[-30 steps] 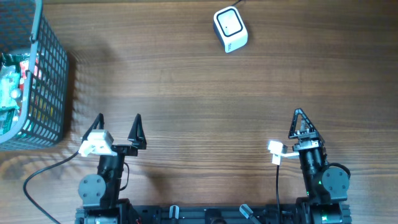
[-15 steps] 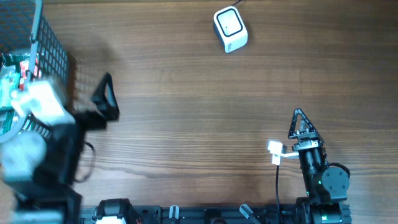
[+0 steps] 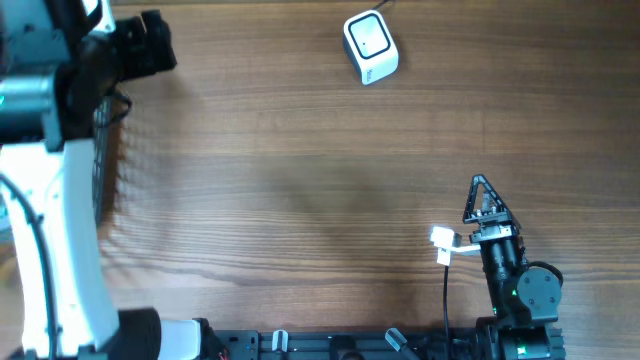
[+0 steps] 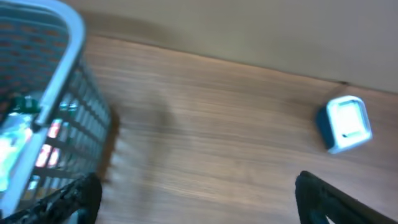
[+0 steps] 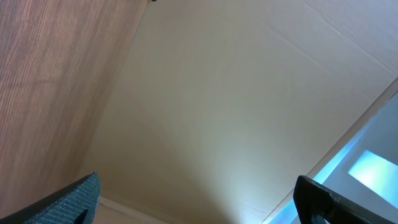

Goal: Scan the item barcode
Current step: 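Move the left gripper into the basket toward a yellow oil bottle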

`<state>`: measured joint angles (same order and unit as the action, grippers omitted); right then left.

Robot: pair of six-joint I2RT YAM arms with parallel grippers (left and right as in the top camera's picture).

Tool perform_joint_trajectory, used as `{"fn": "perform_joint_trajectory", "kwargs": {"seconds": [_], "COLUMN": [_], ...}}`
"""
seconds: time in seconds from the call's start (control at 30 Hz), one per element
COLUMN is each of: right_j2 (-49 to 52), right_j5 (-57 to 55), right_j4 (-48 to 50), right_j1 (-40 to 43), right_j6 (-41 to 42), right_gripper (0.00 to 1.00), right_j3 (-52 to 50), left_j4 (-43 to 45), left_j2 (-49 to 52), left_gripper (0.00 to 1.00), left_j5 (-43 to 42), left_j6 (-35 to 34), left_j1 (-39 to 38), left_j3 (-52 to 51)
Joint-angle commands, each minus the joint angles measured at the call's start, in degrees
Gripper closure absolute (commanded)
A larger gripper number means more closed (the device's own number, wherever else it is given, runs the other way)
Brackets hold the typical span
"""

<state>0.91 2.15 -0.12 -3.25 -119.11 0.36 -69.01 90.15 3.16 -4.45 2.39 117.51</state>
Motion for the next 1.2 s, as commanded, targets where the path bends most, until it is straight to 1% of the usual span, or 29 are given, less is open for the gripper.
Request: {"fn": "perform_joint_trajectory", "kwargs": {"seconds": [0.0, 0.03, 0.07, 0.1, 0.13, 0.17, 0.2, 0.23, 0.27, 0.3, 0.33, 0.43, 0.5, 0.63, 0.77, 0.83, 0.87, 0.93, 1.07, 1.17], "right_j2": [-0.1, -0.1, -0.1, -0.1, -0.1, -0.1, -0.1, -0.1, -0.1, -0.1, -0.1, -0.1, -0.1, -0.1, -0.1, -0.1, -0.1, -0.1, -0.1, -0.1], "right_j5": [0.7, 0.7, 0.7, 0.7, 0.7, 0.7, 0.7, 0.7, 0.7, 0.7, 0.7, 0.7, 0.7, 0.7, 0.7, 0.7, 0.7, 0.7, 0.7, 0.7], "right_j4": [0.1, 0.1, 0.1, 0.1, 0.1, 0.1, 0.1, 0.1, 0.1, 0.1, 0.1, 0.1, 0.1, 0.1, 0.1, 0.1, 0.1, 0.1, 0.1, 0.1], "right_j1": [-0.2, -0.2, -0.2, -0.2, -0.2, -0.2, -0.2, -0.2, -0.2, -0.2, -0.2, -0.2, -0.2, -0.2, -0.2, -0.2, -0.2, -0.2, -0.2, -0.2], "right_j6": [-2.4, -2.4, -2.4, -2.4, -2.4, -2.4, -2.4, -2.4, -2.4, -2.4, -2.4, -2.4, -2.4, -2.4, -2.4, -2.4, -2.4, -2.4, -2.4, -2.4], "right_gripper": [0.0, 0.0, 0.0, 0.0, 0.0, 0.0, 0.0, 0.0, 0.0, 0.0, 0.0, 0.0, 0.0, 0.0, 0.0, 0.0, 0.0, 0.0, 0.0, 0.0], "right_j3": [0.0, 0.0, 0.0, 0.0, 0.0, 0.0, 0.0, 0.0, 0.0, 0.0, 0.0, 0.0, 0.0, 0.0, 0.0, 0.0, 0.0, 0.0, 0.0, 0.0], "left_j4": [3.8, 5.2, 6.5, 7.6, 8.4, 8.5, 8.3, 7.7, 7.0, 6.4, 5.7, 3.5, 1.9, 0.6, 0.2, 1.4, 3.1, 3.9, 4.9, 7.0], "left_j2": [1.7, 1.7, 1.7, 1.7, 1.7, 1.7, 1.7, 1.7, 1.7, 1.7, 1.9, 3.2, 5.1, 9.2, 12.0, 12.9, 13.0, 13.0, 13.0, 13.2], "left_gripper": [0.32, 0.59, 0.6, 0.57, 0.52, 0.39, 0.23, 0.11, 0.09, 0.04, 0.01, 0.0, 0.0, 0.0, 0.02, 0.02, 0.02, 0.02, 0.02, 0.02], "left_j5": [7.7, 7.9, 7.9, 7.9, 7.9, 7.9, 7.9, 7.9, 7.9, 7.9, 7.9, 7.7, 5.0, 0.5, -1.0, -2.5, -6.3, -10.0, -11.0, -12.4], "left_j6": [-2.6, -2.6, -2.6, -2.6, -2.6, -2.6, -2.7, -3.8, -4.3, -5.3, -6.5, -8.5, -8.8, -9.2, -4.8, -1.3, 2.7, 5.7, 8.6, 9.5], "left_j1": [3.0, 4.5, 5.8, 7.4, 9.6, 11.6, 13.9, 16.8, 19.1, 21.9, 25.1, 33.5, 38.6, 43.4, 43.8, 43.2, 42.7, 42.4, 42.3, 42.3], "left_j3": [1.4, 1.4, 1.4, 1.4, 1.4, 1.4, 1.4, 1.3, 1.3, 1.3, 1.3, 1.3, 1.3, -0.1, -5.0, -8.5, -11.2, -12.9, -15.0, -17.6]}}
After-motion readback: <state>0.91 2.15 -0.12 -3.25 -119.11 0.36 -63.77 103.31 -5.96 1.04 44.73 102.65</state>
